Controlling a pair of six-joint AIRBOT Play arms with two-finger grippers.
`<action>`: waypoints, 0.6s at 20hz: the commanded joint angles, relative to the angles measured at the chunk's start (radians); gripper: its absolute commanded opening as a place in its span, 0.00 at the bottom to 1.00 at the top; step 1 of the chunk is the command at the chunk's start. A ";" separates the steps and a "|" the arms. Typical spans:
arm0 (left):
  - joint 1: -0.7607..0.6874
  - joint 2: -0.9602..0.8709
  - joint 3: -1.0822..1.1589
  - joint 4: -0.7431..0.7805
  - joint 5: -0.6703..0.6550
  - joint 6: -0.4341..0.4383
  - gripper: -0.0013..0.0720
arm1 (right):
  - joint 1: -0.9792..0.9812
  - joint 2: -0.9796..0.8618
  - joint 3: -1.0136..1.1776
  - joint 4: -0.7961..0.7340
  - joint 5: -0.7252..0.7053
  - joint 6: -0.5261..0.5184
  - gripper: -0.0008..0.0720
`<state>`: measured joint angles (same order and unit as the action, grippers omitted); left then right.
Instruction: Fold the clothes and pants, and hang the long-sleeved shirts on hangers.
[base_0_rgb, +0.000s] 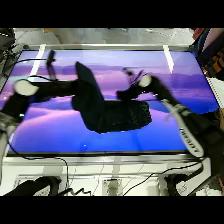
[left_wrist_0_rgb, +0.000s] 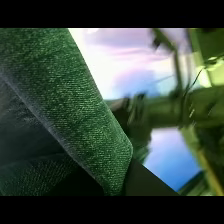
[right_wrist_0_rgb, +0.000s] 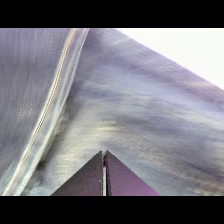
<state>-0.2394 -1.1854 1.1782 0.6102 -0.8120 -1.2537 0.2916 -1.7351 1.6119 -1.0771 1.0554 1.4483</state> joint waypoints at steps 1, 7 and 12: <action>-0.282 -0.077 0.001 -0.101 0.340 -0.007 0.05 | -0.203 0.124 0.000 -0.022 0.042 0.001 0.09; -0.619 -0.258 0.049 -0.185 0.505 -0.002 0.98 | -0.386 0.218 0.000 -0.041 0.042 0.000 0.09; -0.618 -0.237 0.055 -0.173 0.505 0.144 0.98 | -0.486 0.212 -0.013 -0.187 0.051 -0.006 0.09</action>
<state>-0.8433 -1.4189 1.2270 0.4374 -0.3256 -1.1763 -0.1356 -1.5276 1.6077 -1.1774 1.0985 1.4479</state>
